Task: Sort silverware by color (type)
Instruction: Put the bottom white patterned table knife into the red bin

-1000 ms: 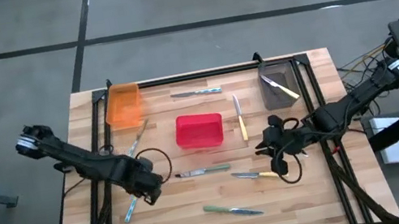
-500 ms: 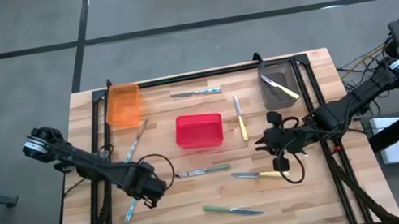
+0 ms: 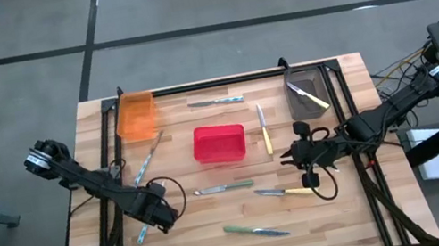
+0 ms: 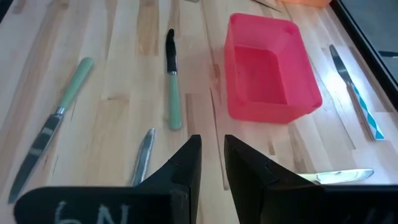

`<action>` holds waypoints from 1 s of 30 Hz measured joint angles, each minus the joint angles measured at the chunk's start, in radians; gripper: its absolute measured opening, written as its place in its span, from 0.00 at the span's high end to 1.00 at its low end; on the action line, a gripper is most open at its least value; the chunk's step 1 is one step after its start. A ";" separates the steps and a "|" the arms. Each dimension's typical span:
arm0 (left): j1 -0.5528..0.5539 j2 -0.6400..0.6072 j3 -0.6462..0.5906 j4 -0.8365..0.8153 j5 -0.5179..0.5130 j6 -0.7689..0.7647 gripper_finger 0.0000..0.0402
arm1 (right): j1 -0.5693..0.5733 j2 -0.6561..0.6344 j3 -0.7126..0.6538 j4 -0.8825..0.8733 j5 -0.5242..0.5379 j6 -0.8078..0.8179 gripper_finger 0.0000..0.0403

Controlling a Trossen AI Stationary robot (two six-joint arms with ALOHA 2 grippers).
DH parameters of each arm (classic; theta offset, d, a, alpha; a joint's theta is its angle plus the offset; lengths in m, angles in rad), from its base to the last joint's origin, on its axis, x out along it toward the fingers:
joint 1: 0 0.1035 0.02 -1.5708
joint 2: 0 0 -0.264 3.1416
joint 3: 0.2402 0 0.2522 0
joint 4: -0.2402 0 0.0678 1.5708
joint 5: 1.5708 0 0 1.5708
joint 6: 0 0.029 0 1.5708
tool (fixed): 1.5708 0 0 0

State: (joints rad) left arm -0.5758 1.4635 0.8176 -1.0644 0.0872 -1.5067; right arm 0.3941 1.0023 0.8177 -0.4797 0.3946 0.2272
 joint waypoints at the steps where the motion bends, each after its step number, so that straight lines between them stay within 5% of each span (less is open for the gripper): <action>1: 0.000 0.000 -0.017 0.005 0.000 -0.016 0.68 | 0.000 0.000 0.000 0.000 0.000 0.002 0.85; 23: -0.008 0.026 -0.123 0.201 -0.040 -0.047 0.62 | 0.000 0.000 0.000 0.002 0.000 -0.004 0.85; 30: -0.027 0.027 -0.123 0.209 -0.065 -0.058 0.72 | 0.000 0.000 0.000 0.002 0.000 -0.004 0.85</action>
State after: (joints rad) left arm -0.6028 1.4909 0.6941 -0.8554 0.0226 -1.5652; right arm 0.3943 1.0023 0.8173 -0.4777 0.3946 0.2237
